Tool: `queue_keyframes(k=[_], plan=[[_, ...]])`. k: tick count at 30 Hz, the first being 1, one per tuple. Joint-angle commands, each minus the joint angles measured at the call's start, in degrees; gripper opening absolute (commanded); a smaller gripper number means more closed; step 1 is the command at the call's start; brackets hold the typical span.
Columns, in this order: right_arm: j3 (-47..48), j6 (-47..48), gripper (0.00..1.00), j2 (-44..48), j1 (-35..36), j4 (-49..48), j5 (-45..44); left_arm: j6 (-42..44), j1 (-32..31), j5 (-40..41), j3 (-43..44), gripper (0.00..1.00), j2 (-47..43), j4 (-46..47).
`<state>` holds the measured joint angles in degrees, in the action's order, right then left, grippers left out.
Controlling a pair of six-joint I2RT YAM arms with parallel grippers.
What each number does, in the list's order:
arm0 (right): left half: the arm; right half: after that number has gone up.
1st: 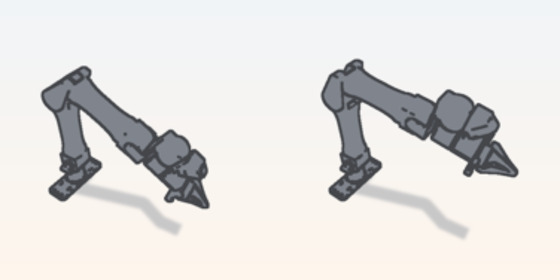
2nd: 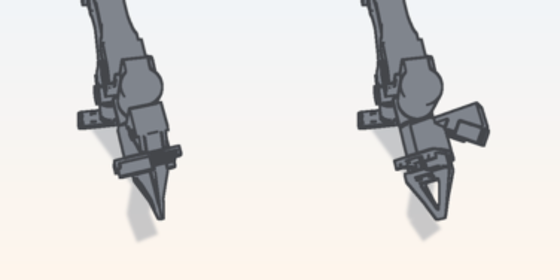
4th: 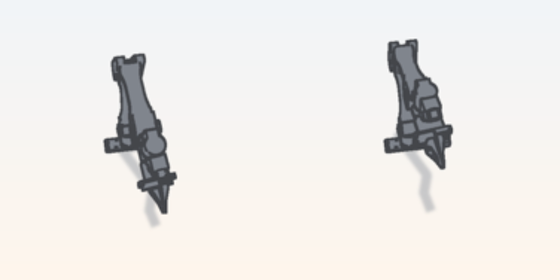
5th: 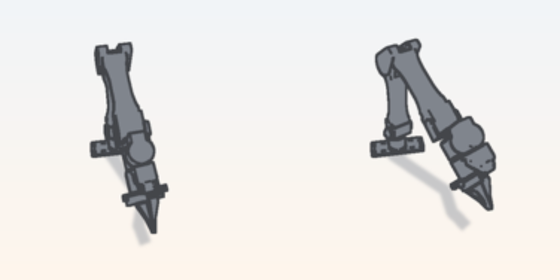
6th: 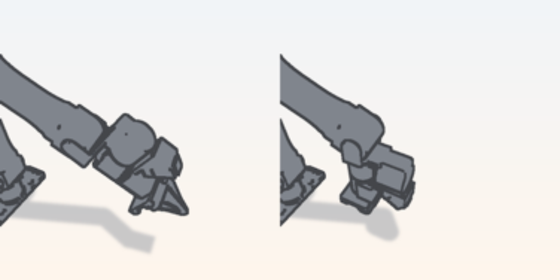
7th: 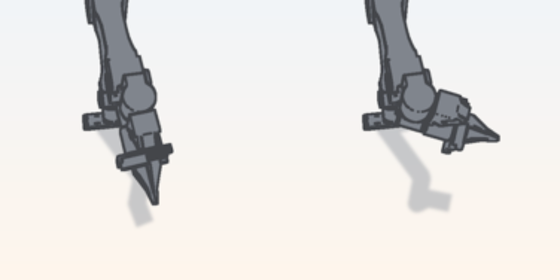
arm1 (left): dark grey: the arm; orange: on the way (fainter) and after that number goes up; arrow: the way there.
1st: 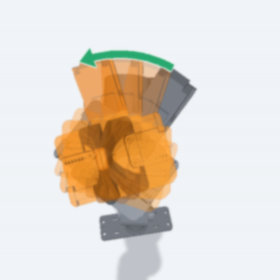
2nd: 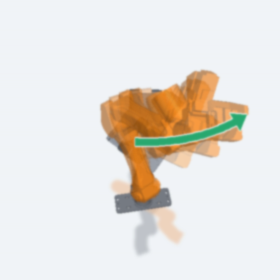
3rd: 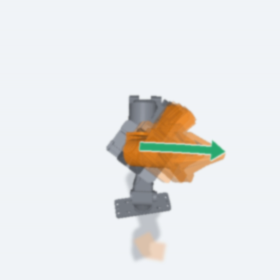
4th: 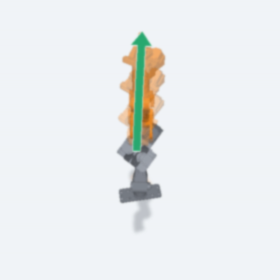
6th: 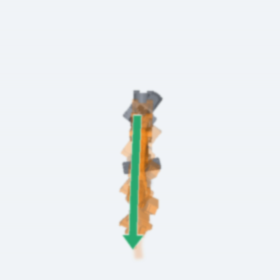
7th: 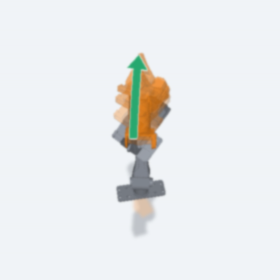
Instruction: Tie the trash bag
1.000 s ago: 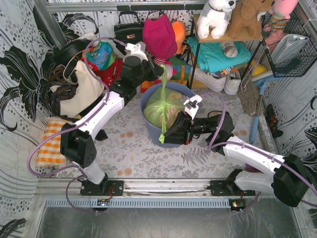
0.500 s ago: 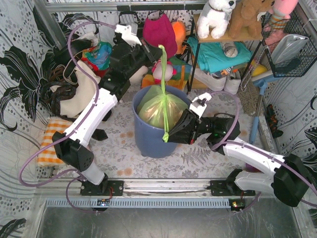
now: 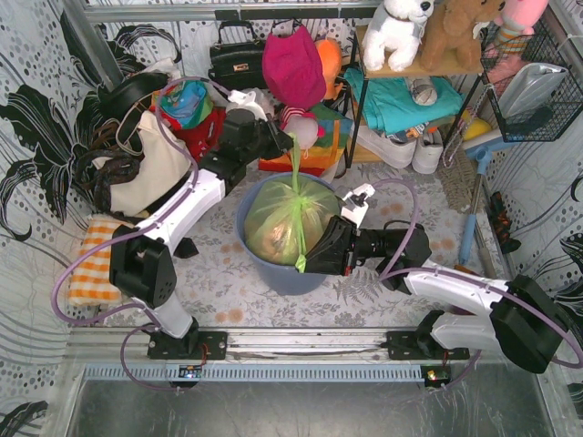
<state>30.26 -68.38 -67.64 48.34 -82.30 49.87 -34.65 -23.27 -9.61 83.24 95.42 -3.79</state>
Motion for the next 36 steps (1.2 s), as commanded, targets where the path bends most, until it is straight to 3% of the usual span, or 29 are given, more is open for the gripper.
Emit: queue_keyframes(k=[1, 4, 8, 12, 16, 19, 23, 30, 36], plan=[[5.1, -6.0, 0.00, 1.9, 5.5, -7.7, 14.3, 1.3, 6.7, 12.0, 1.3, 0.00, 0.8, 10.3], [9.5, -4.2, 0.00, 3.0, 5.9, -2.4, 16.1, 2.6, 6.8, 12.0, 6.3, 0.00, -0.1, 8.0], [15.0, 5.5, 0.00, 6.2, 7.4, 13.2, 17.7, 4.7, 6.9, 13.3, 13.1, 0.00, -1.4, 5.1], [16.2, 14.1, 0.00, 8.5, 8.7, 26.0, 17.4, 5.5, 7.1, 14.7, 13.0, 0.00, -2.7, 5.0], [10.6, 12.9, 0.00, 8.5, 9.1, 22.5, 16.1, 3.5, 7.8, 14.5, 6.5, 0.00, -3.5, 7.7], [4.5, 8.0, 0.00, 7.1, 9.5, 13.6, 14.0, 1.7, 8.2, 14.0, 0.6, 0.00, -3.1, 10.5], [-0.8, 2.8, 0.00, 5.9, 10.0, 5.0, 12.3, 1.1, 9.1, 13.0, -0.3, 0.00, 1.0, 11.2], [-1.7, 3.6, 0.00, 6.7, 10.2, 6.7, 11.9, -0.4, 11.6, 10.3, 2.6, 0.00, 6.0, 11.1], [6.0, 6.7, 0.00, 7.6, 10.5, 13.7, 13.3, 0.5, 11.6, 9.1, 9.2, 0.00, 3.7, 8.6]])
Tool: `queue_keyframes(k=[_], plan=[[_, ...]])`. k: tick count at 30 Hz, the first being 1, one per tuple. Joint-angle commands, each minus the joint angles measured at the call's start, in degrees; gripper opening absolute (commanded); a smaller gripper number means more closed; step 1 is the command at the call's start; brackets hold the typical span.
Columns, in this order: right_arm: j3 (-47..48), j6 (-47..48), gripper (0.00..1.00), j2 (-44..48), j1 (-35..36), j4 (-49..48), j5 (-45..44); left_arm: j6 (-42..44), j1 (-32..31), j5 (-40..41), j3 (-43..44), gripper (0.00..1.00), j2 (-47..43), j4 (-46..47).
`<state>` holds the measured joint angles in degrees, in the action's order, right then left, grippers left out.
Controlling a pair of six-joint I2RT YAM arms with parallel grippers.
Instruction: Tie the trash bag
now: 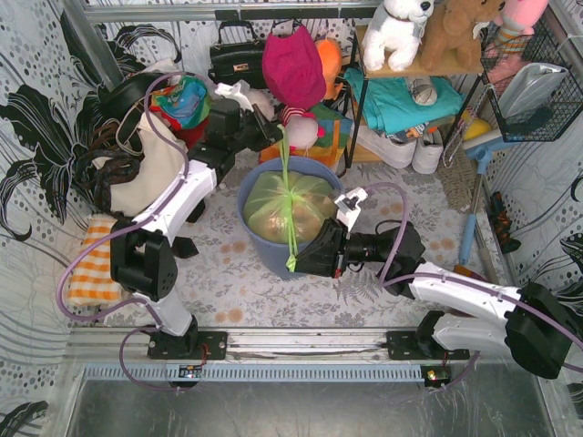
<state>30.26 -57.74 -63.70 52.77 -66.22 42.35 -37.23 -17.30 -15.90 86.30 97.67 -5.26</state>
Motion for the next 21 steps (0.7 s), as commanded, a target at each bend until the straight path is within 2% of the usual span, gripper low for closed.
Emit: queue_keyframes(k=[1, 5, 10, 15, 21], plan=[[8.2, -2.9, 0.00, 3.9, 6.2, -0.1, 20.8, 3.4, 5.6, 15.3, 7.6, 0.00, 0.9, 9.5], [11.7, -0.2, 0.00, 4.1, 7.6, 5.1, 21.0, 5.0, 5.7, 14.9, 14.7, 0.00, 0.2, 6.6], [10.5, -0.8, 0.00, 4.2, 8.4, 4.4, 20.1, 7.3, 5.8, 15.7, 19.8, 0.00, 3.4, 3.4], [6.2, -1.0, 0.00, 5.8, 8.8, 3.0, 17.7, 8.3, 6.0, 15.9, 18.8, 0.00, 7.5, 2.8], [-0.3, -1.1, 0.00, 6.2, 8.9, 0.5, 15.9, 7.0, 6.8, 15.9, 11.8, 0.00, 9.5, 6.7]])
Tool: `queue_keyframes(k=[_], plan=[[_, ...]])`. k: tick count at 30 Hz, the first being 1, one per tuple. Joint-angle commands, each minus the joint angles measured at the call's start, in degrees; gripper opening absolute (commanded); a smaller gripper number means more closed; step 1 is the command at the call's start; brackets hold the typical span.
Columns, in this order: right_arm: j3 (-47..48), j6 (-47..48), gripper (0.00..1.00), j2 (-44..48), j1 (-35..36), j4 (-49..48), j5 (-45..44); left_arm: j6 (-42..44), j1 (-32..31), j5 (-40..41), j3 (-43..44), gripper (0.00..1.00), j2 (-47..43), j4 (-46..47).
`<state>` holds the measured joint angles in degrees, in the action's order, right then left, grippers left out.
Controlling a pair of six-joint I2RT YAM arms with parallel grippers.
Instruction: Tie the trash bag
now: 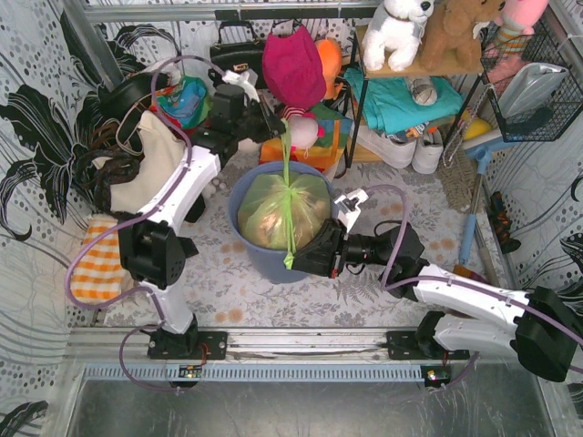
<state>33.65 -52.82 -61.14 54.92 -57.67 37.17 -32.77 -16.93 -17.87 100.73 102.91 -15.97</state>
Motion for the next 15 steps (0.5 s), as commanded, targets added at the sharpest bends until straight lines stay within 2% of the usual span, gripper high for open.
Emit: queue_keyframes(k=[1, 9, 11, 15], plan=[[-4.7, -6.3, 0.00, 3.5, 6.8, -9.1, 20.7, 2.4, 6.6, 17.9, -3.5, 0.00, 4.5, 17.8], [-5.4, -5.4, 0.00, 3.8, 7.1, -9.2, 19.7, 1.0, 7.6, 16.5, -7.1, 0.00, 4.3, 20.0], [-3.0, -3.2, 0.00, 4.3, 7.1, -5.7, 18.6, 0.8, 7.6, 14.2, -6.8, 0.00, 2.9, 21.0], [5.0, 7.6, 0.00, 5.5, 7.1, 6.9, 13.6, -0.6, 7.5, 7.9, -7.8, 0.00, -2.6, 26.0]])
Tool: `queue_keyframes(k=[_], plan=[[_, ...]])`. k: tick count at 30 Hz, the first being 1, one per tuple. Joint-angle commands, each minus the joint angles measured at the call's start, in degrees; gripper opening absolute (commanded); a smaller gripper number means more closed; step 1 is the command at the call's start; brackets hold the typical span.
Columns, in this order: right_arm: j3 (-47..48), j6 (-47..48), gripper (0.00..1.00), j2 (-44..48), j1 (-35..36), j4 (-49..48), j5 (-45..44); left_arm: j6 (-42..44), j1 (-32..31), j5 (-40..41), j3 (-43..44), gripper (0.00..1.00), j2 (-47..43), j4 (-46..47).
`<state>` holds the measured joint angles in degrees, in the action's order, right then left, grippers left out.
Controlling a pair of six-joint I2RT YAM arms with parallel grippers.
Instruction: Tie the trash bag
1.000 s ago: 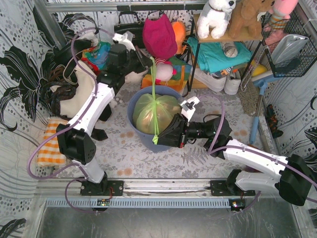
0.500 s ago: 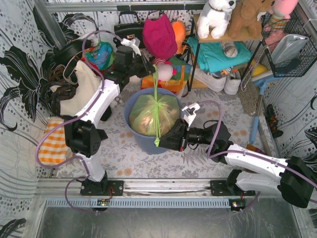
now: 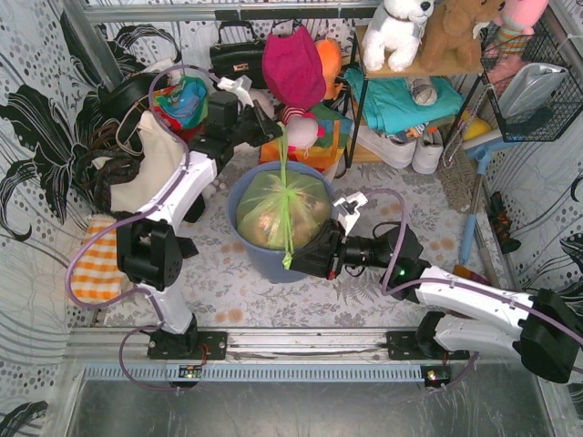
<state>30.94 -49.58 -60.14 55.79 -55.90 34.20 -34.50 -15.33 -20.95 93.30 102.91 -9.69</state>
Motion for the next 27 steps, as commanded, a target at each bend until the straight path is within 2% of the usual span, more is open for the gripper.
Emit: queue_keyframes(k=[1, 4, 7, 11, 16, 21, 27], plan=[[9.9, 7.2, 0.00, 4.3, 6.3, 8.1, 14.8, 0.9, 5.8, 9.8, -0.2, 0.00, -4.2, 20.3], [18.2, 17.6, 0.00, 3.3, 6.3, 19.5, 5.7, -1.0, 5.8, 4.2, 0.4, 0.00, -7.8, 22.9], [27.2, 28.5, 0.00, 0.2, 6.2, 26.3, -6.1, -3.7, 5.0, -2.8, 0.9, 0.00, -10.5, 27.0], [39.8, 38.3, 0.00, -6.3, 5.9, 31.2, -18.7, -6.1, 2.8, -10.0, 1.3, 0.00, -13.8, 30.7], [50.4, 46.4, 0.00, -12.9, 5.3, 32.4, -27.4, -5.7, -1.6, -13.9, 2.5, 0.00, -17.3, 30.7], [53.3, 47.7, 0.00, -15.9, 3.8, 32.1, -31.2, -6.6, -3.3, -13.9, 2.6, 0.00, -19.3, 29.6], [47.9, 44.0, 0.00, -15.1, 0.4, 28.0, -32.5, -5.3, -4.0, -11.2, 0.2, 0.00, -19.5, 26.9]])
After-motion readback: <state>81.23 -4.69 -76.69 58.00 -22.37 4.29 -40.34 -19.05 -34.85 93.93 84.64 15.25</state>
